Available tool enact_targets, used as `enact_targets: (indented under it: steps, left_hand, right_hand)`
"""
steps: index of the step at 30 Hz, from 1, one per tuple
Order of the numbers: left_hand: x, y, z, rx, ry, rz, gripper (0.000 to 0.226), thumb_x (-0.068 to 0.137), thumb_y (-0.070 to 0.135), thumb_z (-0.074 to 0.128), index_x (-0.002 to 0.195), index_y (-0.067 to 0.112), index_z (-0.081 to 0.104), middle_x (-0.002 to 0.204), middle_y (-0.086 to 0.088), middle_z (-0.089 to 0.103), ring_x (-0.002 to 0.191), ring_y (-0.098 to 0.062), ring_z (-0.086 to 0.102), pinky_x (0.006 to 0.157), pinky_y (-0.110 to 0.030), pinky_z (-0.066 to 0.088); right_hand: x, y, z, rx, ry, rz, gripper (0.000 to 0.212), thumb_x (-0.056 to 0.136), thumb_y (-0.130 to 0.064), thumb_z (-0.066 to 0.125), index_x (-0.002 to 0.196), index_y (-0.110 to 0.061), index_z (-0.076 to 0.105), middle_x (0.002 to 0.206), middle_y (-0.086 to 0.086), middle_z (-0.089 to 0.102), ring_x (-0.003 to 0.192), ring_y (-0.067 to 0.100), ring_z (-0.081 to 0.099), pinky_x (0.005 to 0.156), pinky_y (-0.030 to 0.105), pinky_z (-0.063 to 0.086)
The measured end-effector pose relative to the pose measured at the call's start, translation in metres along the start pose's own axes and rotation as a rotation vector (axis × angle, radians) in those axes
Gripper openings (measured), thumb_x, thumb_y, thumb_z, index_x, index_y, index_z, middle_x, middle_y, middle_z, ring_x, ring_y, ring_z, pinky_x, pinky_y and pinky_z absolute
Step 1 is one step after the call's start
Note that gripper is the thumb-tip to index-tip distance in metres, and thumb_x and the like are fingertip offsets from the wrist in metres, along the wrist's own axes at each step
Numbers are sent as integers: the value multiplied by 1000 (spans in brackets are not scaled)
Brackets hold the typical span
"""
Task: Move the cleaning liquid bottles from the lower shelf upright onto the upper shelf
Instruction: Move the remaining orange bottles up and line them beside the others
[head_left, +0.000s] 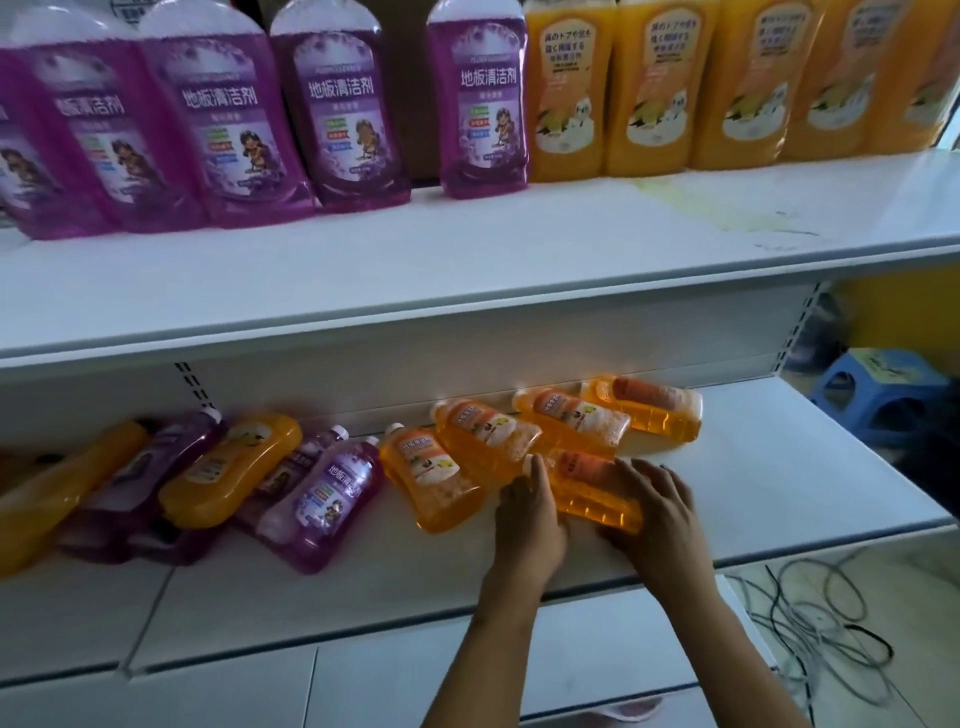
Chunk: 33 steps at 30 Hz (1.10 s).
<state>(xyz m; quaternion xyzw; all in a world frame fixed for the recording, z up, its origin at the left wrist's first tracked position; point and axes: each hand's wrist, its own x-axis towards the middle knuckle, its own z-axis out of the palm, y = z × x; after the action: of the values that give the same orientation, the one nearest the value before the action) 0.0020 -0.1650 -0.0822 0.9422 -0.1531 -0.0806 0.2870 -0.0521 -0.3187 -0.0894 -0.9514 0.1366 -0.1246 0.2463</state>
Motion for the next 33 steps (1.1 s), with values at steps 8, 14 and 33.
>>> enact_targets:
  steps: [8, 14, 33]
  left_hand:
    - [-28, -15, 12, -209, 28, 34, 81, 98, 14, 57, 156, 36, 5, 159, 1, 27, 146, -17, 24, 118, -36, 31]
    - [-52, -27, -10, -424, -43, -34, 77, 100, 25, 54, 154, 47, 3, 156, 8, 35, 141, -13, 35, 117, -38, 33]
    - [-189, -171, -186, -1171, 653, -69, 84, 66, 32, 91, 139, 37, 49, 126, 6, 69, 116, -13, 65, 87, -20, 54]
  right_hand:
    - [-43, 3, -14, -98, 36, -4, 80, 58, -36, 95, 131, -26, 64, 128, 3, 64, 116, 37, 54, 76, 48, 58]
    - [-44, -41, -28, -102, -191, 106, 71, 82, -57, 70, 144, -31, 47, 142, 2, 54, 129, 31, 51, 108, 43, 43]
    - [-83, -327, 65, 1240, -664, -2, 25, 69, -63, 64, 93, -58, 72, 103, -18, 76, 95, 1, 71, 86, 33, 51]
